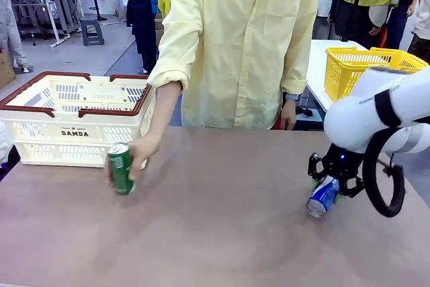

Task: Place the drinks into the Shopping basket.
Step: Pick up one drink and place it into the Shopping basket.

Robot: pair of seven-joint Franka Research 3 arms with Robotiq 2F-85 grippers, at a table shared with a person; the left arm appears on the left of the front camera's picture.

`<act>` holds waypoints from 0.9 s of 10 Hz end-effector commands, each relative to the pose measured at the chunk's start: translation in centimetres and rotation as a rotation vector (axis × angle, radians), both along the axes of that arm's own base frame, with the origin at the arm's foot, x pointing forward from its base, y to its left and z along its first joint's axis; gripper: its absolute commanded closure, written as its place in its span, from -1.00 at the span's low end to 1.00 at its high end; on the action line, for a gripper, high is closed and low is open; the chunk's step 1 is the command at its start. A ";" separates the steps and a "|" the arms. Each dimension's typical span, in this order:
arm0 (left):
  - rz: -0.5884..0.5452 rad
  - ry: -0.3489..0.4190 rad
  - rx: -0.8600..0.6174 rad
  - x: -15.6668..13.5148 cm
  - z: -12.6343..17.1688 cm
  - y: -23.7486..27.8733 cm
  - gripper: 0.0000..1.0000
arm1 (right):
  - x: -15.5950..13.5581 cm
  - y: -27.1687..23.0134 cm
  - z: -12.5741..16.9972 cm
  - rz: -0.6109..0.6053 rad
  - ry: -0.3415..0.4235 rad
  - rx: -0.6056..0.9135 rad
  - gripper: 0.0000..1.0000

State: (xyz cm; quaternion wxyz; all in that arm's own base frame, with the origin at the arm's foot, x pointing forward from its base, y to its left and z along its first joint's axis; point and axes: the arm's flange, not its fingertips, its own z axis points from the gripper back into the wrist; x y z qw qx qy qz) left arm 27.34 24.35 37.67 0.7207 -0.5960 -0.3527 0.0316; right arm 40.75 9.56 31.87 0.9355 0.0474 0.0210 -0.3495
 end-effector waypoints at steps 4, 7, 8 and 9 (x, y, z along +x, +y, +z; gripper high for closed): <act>-0.007 -0.016 -0.010 -0.3 0.2 0.0 -1.00 | -4.6 5.1 9.7 0.478 -0.196 0.048 1.00; -0.007 -0.016 -0.010 -0.3 0.2 0.0 -1.00 | -4.8 6.1 10.9 0.474 -0.200 0.023 1.00; -0.007 -0.016 -0.010 -0.3 0.2 0.0 -1.00 | -4.8 6.1 10.9 0.474 -0.200 0.023 1.00; -0.007 -0.016 -0.010 -0.3 0.2 0.0 -1.00 | -4.8 6.1 10.9 0.474 -0.200 0.023 1.00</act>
